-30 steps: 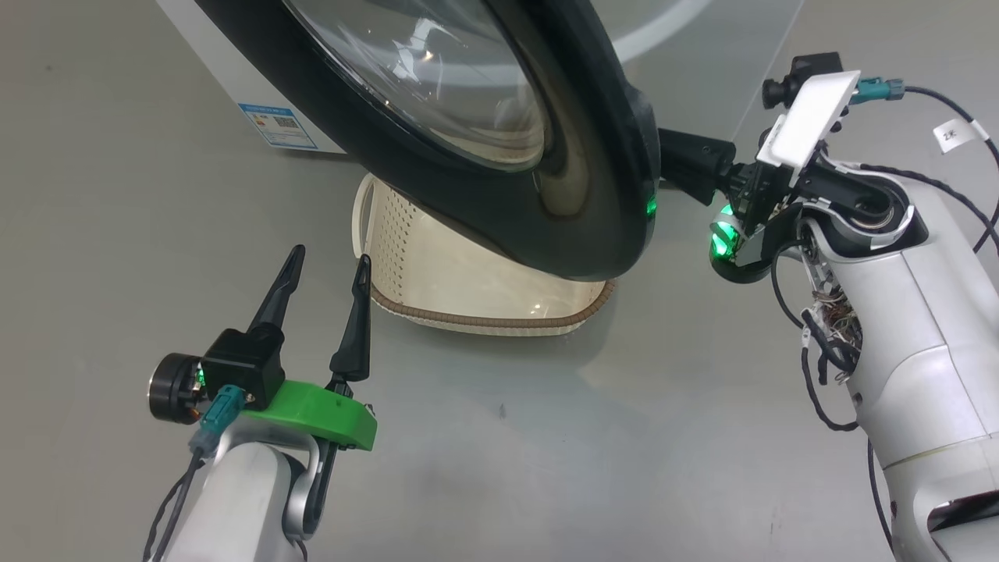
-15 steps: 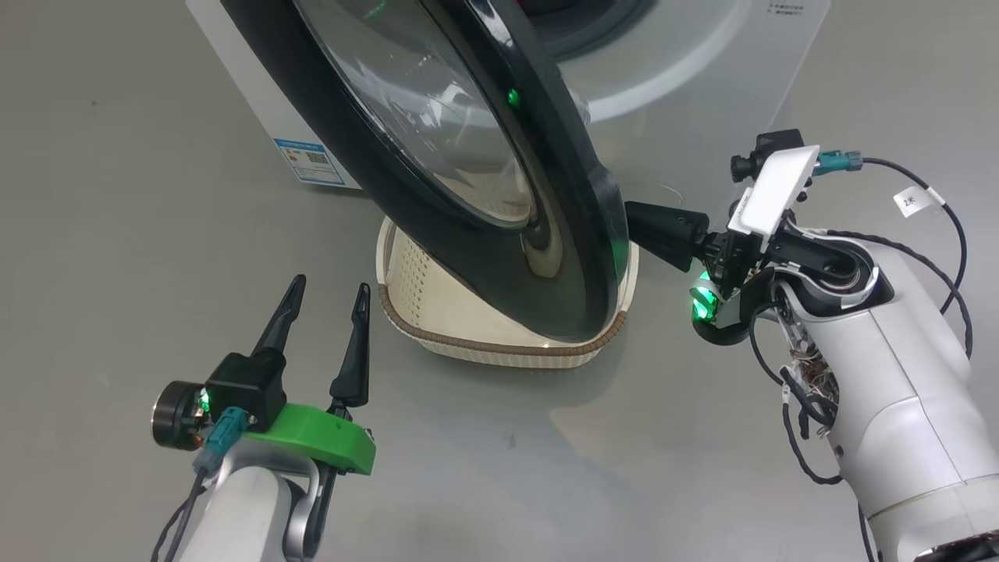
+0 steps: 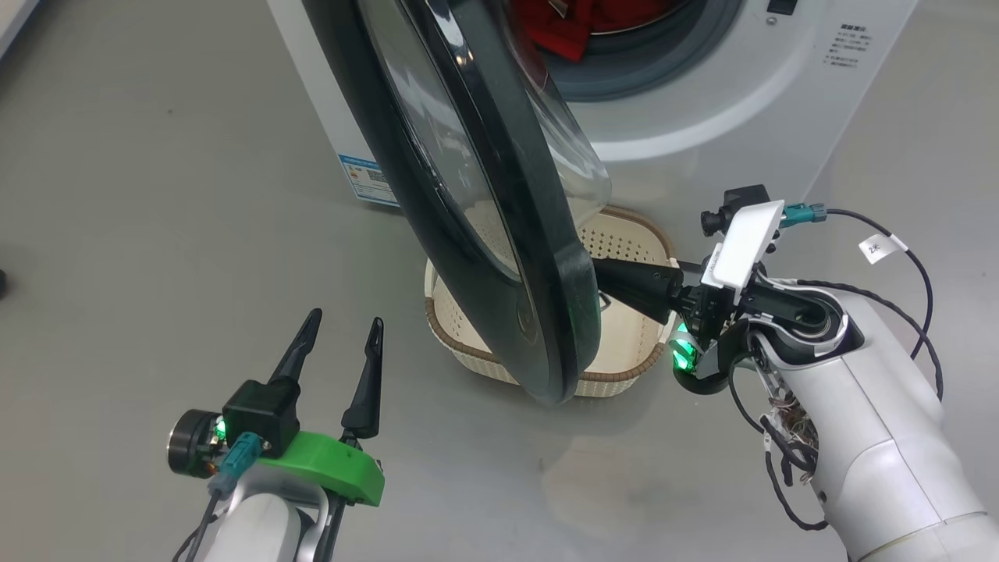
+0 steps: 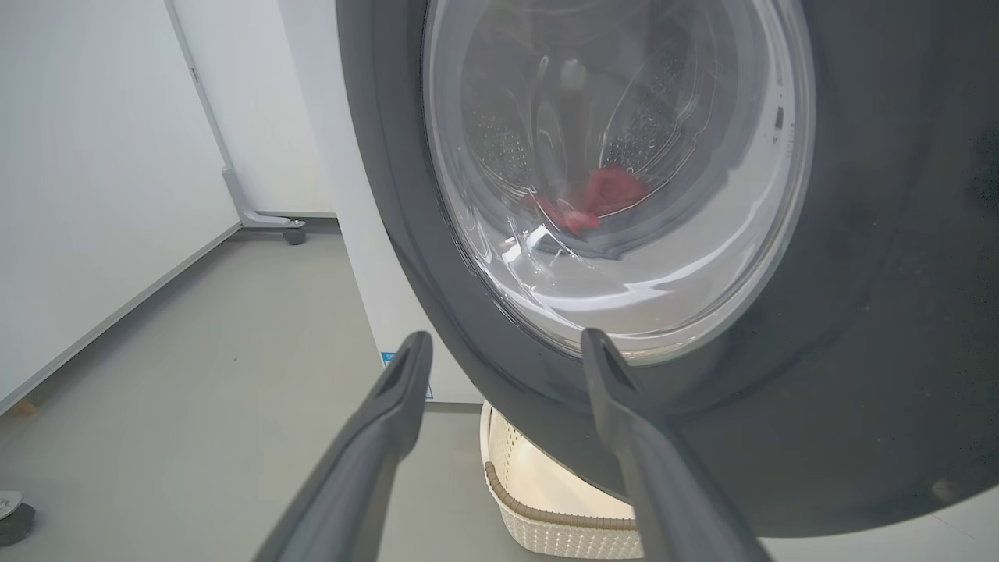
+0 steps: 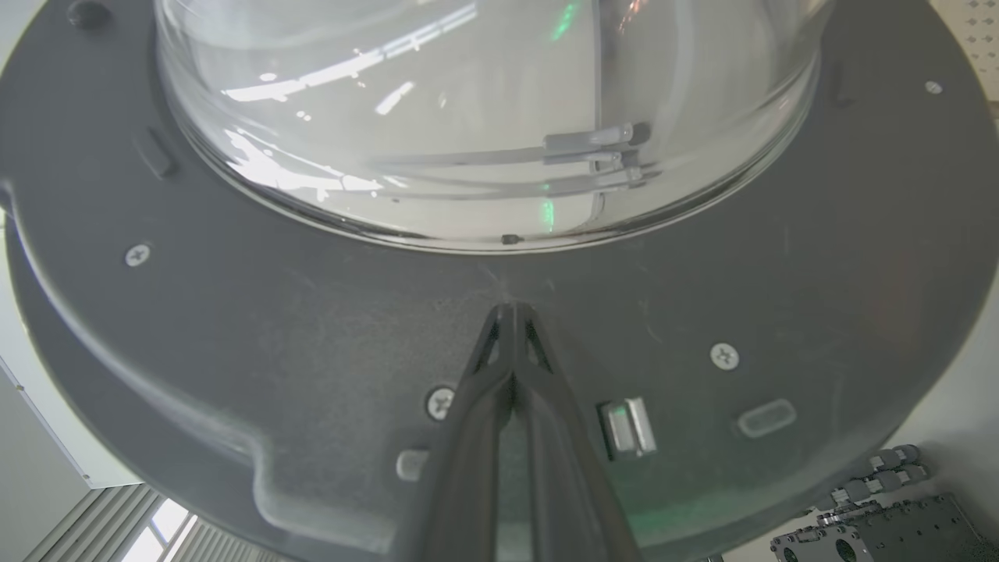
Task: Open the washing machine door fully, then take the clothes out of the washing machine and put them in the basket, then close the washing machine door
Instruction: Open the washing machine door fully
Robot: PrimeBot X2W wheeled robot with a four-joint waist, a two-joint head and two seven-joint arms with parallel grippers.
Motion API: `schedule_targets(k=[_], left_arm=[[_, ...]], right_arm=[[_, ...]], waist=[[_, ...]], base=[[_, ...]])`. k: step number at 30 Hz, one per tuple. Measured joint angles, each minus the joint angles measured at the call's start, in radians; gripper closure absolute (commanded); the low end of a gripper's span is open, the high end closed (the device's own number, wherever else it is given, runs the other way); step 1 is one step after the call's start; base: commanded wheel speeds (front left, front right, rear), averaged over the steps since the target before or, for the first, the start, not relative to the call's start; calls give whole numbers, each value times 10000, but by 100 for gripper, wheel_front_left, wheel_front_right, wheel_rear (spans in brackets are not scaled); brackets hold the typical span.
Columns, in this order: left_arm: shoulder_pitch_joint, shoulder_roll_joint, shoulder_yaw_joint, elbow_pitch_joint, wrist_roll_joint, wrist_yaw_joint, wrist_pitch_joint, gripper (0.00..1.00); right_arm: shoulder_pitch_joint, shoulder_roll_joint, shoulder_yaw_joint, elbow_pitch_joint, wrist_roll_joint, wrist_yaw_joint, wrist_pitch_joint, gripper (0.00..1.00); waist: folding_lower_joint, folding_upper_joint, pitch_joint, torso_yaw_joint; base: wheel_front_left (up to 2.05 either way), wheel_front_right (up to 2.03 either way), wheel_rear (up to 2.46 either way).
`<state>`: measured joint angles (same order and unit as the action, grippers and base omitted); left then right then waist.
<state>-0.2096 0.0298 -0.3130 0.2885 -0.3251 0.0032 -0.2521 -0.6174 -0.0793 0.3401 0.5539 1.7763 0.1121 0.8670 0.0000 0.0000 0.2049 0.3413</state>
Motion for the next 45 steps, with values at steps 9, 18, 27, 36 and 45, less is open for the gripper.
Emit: schedule_targets(k=[9, 18, 27, 36, 45], left_arm=[[230, 6, -119, 48, -2, 0, 0, 0], [376, 19, -125, 54, 0, -8, 0, 0], [475, 33, -134, -12, -2, -52, 0, 0], [476, 33, -151, -96, -2, -84, 0, 0], [476, 35, -109, -150, -2, -84, 0, 0]], right_arm=[[439, 31, 263, -167, 100, 0, -12, 100], [709, 77, 600, -374, 293, 0, -61, 100], [855, 90, 1244, -821, 830, -13, -251, 100], [849, 81, 1785, -1066, 863, -107, -470, 100], [848, 82, 2138, -1179, 922, -107, -736, 100]], waist=[[0, 0, -401, 609], [0, 0, -680, 1184], [0, 0, -765, 1614], [0, 0, -596, 1885], [0, 0, -569, 1962]], base=[[0, 0, 0], [0, 0, 0], [0, 0, 0], [0, 0, 0], [0, 0, 0]])
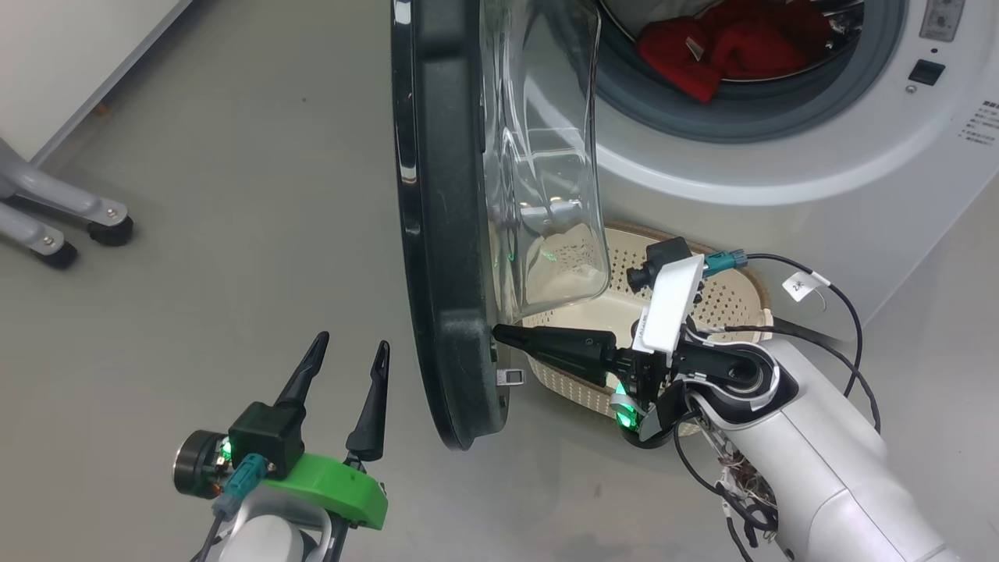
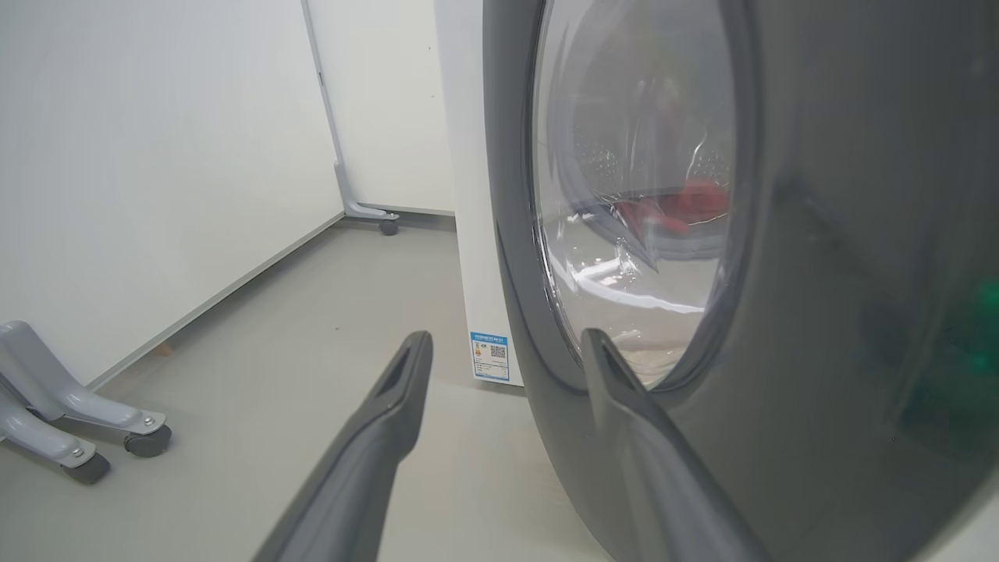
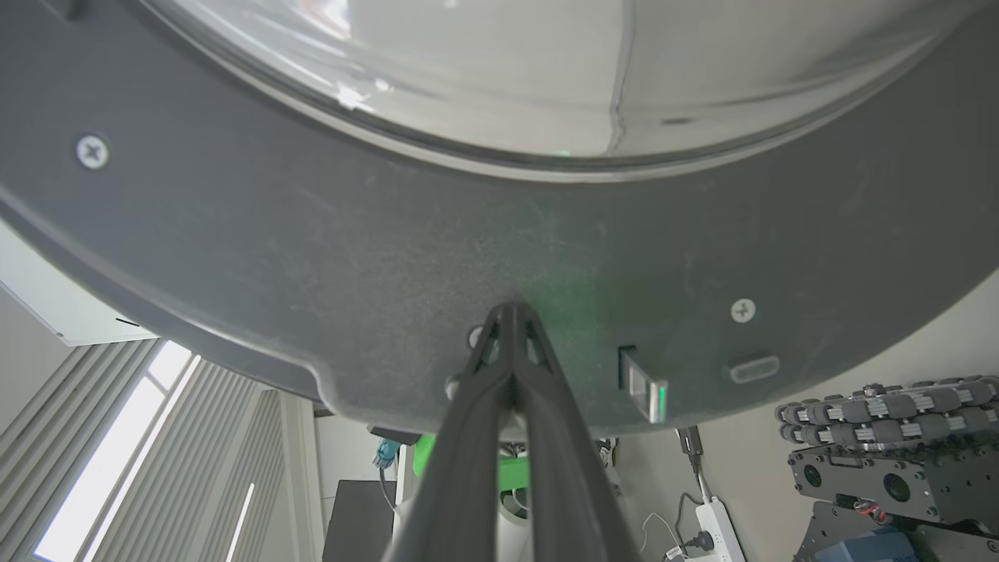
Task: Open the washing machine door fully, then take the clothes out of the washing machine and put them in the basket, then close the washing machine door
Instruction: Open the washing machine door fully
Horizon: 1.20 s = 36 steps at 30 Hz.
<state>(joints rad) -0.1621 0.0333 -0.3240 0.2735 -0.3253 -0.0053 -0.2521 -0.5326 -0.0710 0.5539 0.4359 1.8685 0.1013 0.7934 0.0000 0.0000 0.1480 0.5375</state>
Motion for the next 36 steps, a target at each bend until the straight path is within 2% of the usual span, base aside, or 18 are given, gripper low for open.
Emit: schedule_targets(k=[10, 18, 27, 29, 31, 32, 33, 34, 36], left_arm=[[0, 0, 59, -38, -90, 12, 0, 0], [4, 0, 201, -63, -90, 100, 0, 0], [45, 0, 449, -71, -73, 188, 0, 0], [63, 0, 527, -84, -63, 190, 0, 0], [113, 0, 564, -90, -46, 190, 0, 0], [147, -2, 577, -90, -8, 190, 0, 0], [177, -2, 587, -90, 17, 190, 0, 0], [204, 0, 600, -86, 17, 190, 0, 0], [231, 0, 637, -86, 19, 188, 0, 0]], right_arm=[[0, 15, -71, 4, 86, 0, -504, 100], [103, 46, -692, -142, 173, 29, -1041, 100], [738, -334, -1260, -669, 21, 119, -1766, 100], [888, -560, -1358, -803, -449, 123, -2134, 80], [1065, -727, -1572, -924, -594, 151, -2405, 56], [1176, -796, -1622, -988, -700, 192, -2571, 23], [1294, -861, -1674, -1049, -895, 201, -2765, 4], [1406, -930, -1701, -1108, -1089, 201, -2936, 0], [1608, -1078, -1728, -1269, -1522, 201, -3292, 0]], waist=[[0, 0, -19, 0], [0, 0, -33, -138], [0, 0, -154, -391], [0, 0, -184, -475], [0, 0, -205, -564], [0, 0, -219, -605], [1, 0, -234, -646], [0, 0, -249, -687], [0, 0, -279, -763]], base=[[0, 0, 0], [0, 0, 0], [0, 0, 0], [0, 0, 0], [0, 0, 0], [0, 0, 0], [0, 0, 0], [0, 0, 0], [0, 0, 0]])
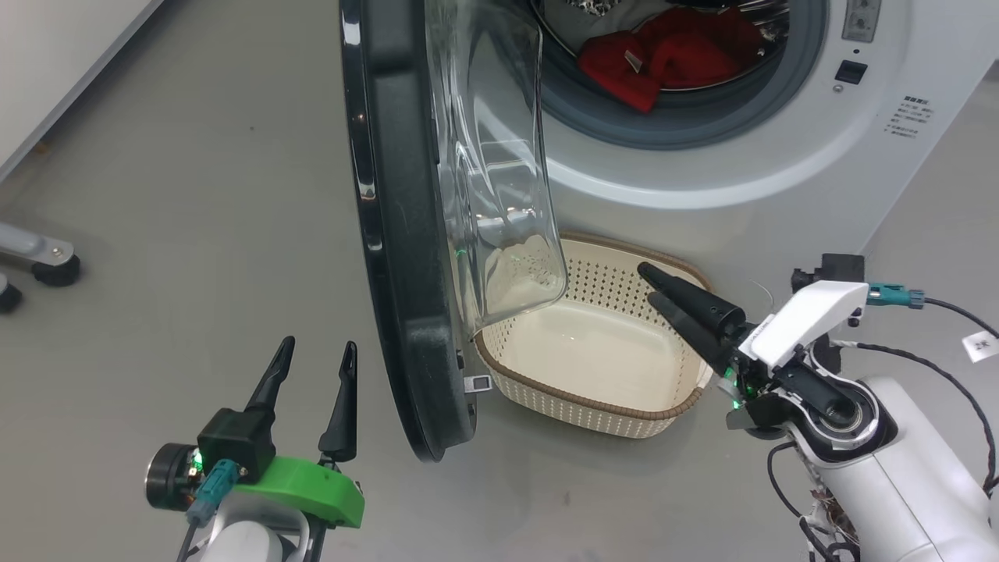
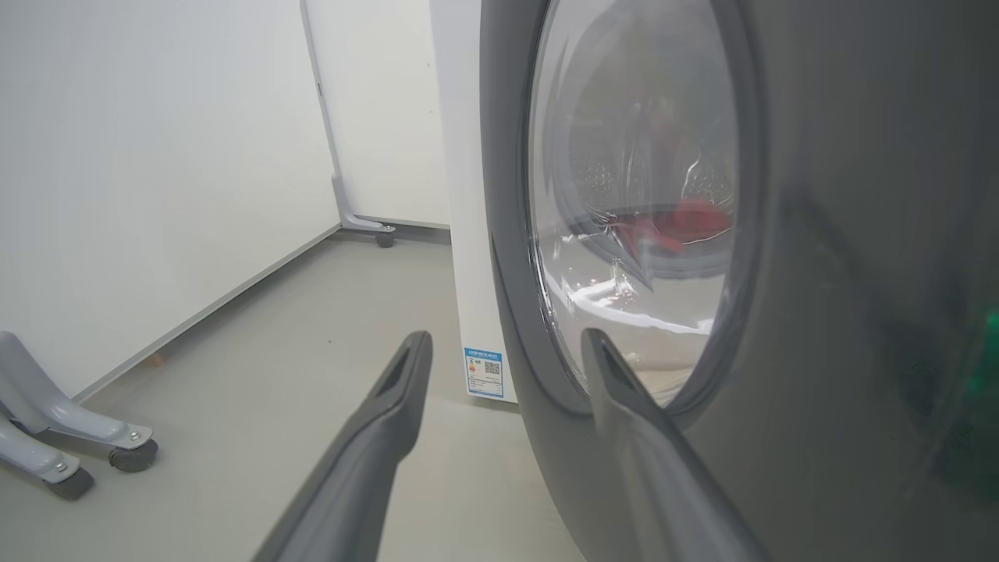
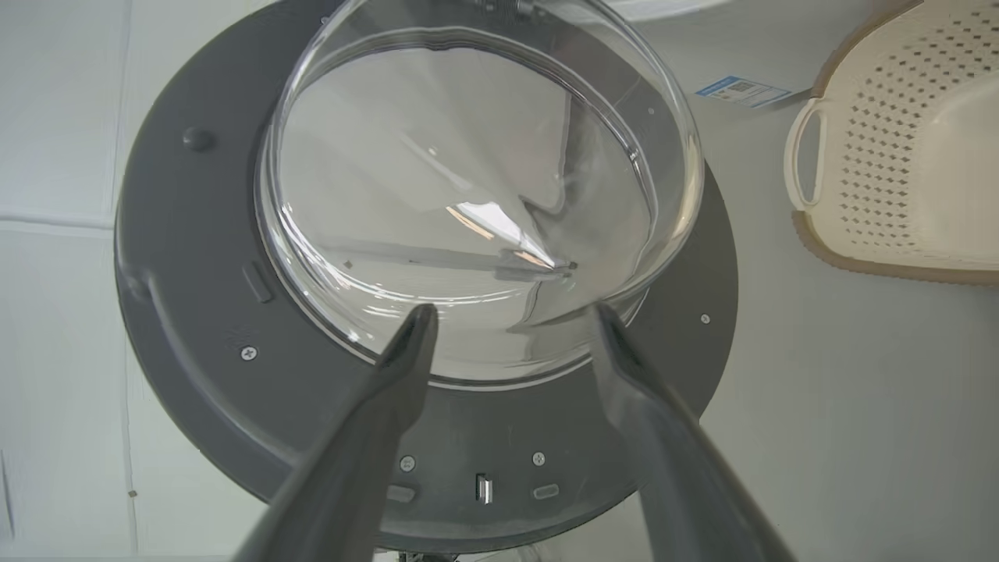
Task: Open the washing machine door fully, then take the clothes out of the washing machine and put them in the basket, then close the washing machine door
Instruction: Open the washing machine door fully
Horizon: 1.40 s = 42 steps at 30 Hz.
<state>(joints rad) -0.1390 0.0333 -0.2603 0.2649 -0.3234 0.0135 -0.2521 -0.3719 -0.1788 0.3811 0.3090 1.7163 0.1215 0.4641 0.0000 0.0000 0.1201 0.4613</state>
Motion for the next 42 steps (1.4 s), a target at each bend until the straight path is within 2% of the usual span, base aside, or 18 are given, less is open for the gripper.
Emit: schedule_targets(k=[7, 9, 19, 21, 29, 34, 42], left_arm=[[21, 0, 2, 33, 82, -2, 0, 0], [55, 2, 8, 61, 84, -12, 0, 0], [79, 4, 138, 194, 303, -25, 0, 0], [110, 17, 199, 209, 347, -25, 0, 0], [213, 38, 284, 238, 368, -31, 0, 0], [225, 38, 349, 265, 395, -100, 0, 0], [266, 38, 460, 290, 435, -102, 0, 0]], right_arm=[[516, -520, -111, -794, -1735, 0, -1436, 0], [899, -748, -63, -945, -2569, 0, -2096, 0], [1708, -1346, -299, -681, -5164, -12, -4786, 0], [1806, -1521, -334, -583, -5875, -228, -5358, 0], [2015, -2213, -130, -543, -8393, -1498, -7112, 0], [2192, -2539, 0, -543, -9653, -2324, -7279, 0], [2711, -2485, -42, -591, -10792, -2403, -7250, 0]], waist=[[0, 0, -129, -197], [0, 0, -188, -231], [0, 0, -361, -291], [0, 0, -432, -315], [0, 0, -552, -403], [0, 0, -585, -444], [0, 0, -645, -534]], base=[[0, 0, 0], [0, 0, 0], [0, 0, 0], [0, 0, 0], [0, 0, 0], [0, 0, 0], [0, 0, 0]])
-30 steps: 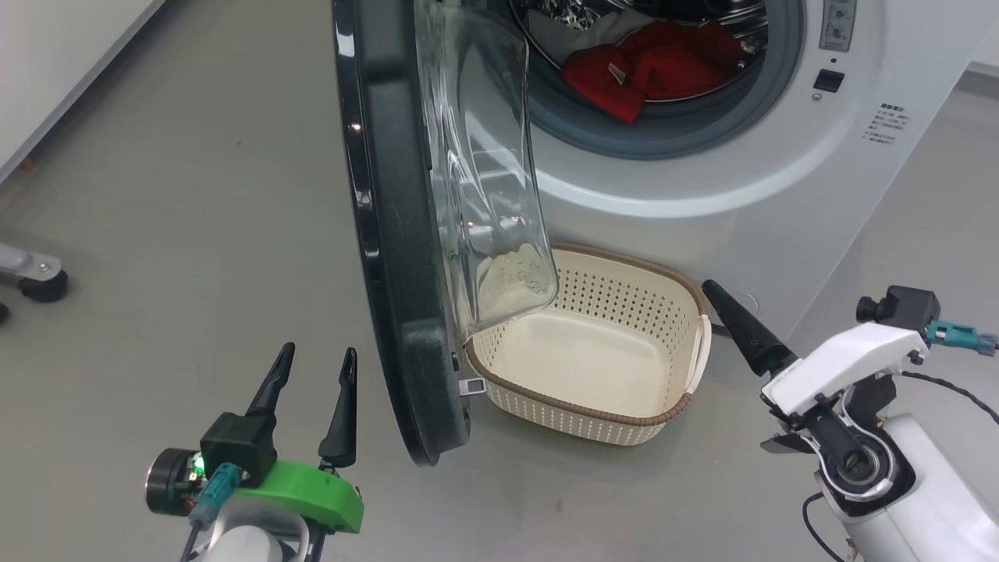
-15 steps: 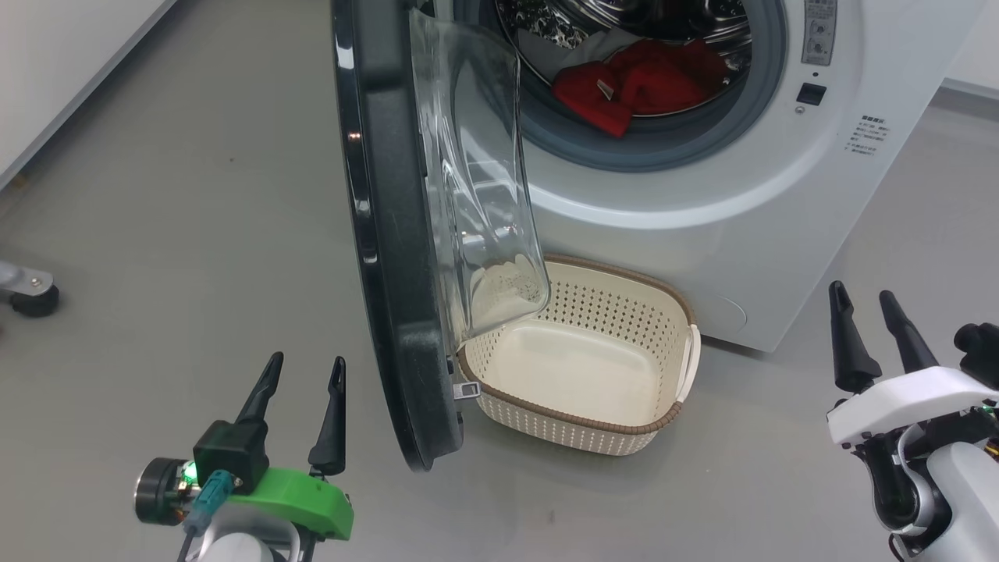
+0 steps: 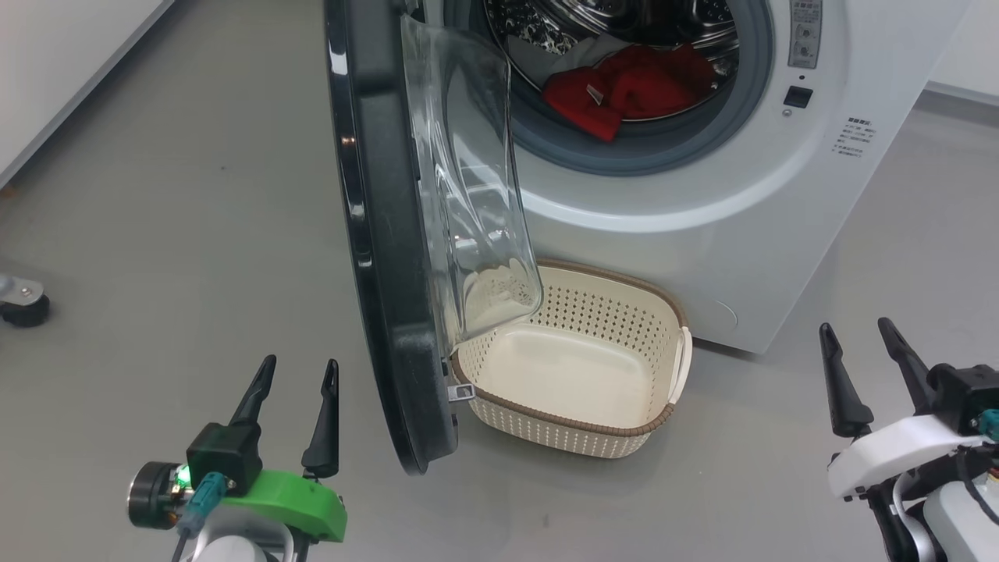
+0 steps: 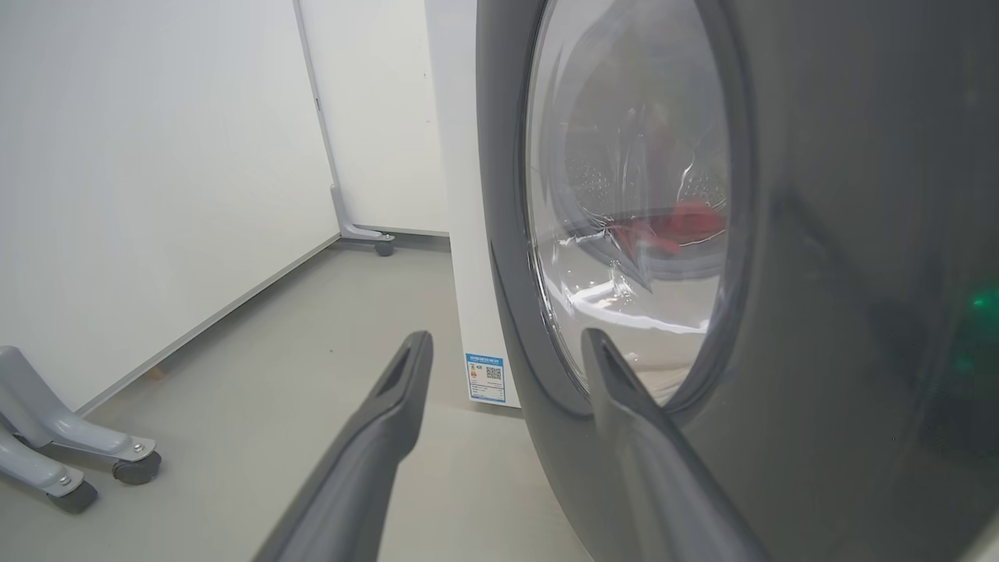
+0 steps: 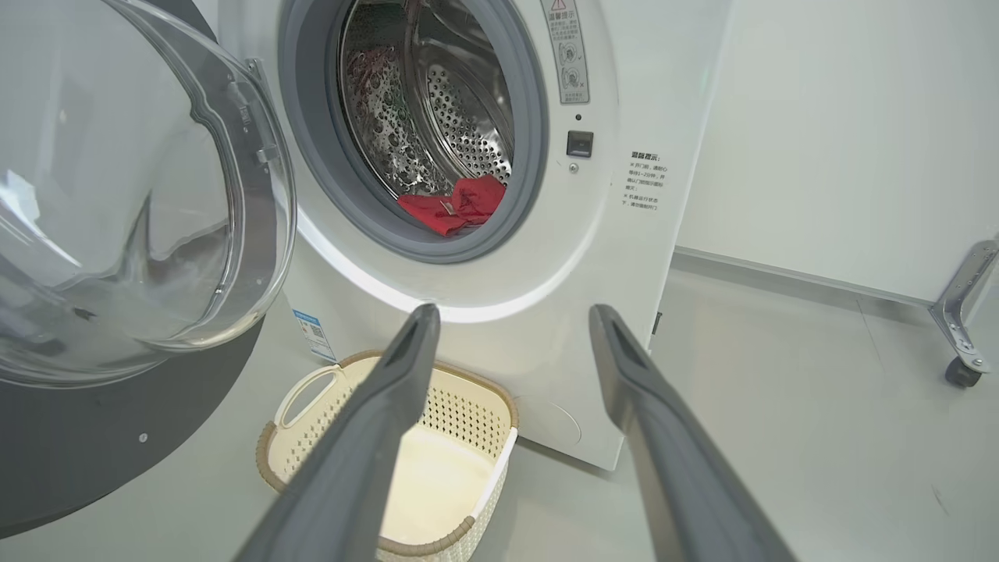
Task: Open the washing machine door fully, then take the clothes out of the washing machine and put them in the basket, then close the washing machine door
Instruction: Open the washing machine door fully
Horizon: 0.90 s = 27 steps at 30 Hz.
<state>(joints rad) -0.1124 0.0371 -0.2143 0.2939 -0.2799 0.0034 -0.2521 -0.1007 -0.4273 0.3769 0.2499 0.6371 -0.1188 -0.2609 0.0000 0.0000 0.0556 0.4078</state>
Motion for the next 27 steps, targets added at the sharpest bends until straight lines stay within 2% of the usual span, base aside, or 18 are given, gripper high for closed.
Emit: schedule_targets(k=[27], left_arm=[[104, 2, 303, 36, 107, -88, 0, 0]], right_arm=[[1544, 2080, -1453, -911, -2487, -71, 2, 0]], waist=[[0, 0, -29, -286]], base=[[0, 0, 0]])
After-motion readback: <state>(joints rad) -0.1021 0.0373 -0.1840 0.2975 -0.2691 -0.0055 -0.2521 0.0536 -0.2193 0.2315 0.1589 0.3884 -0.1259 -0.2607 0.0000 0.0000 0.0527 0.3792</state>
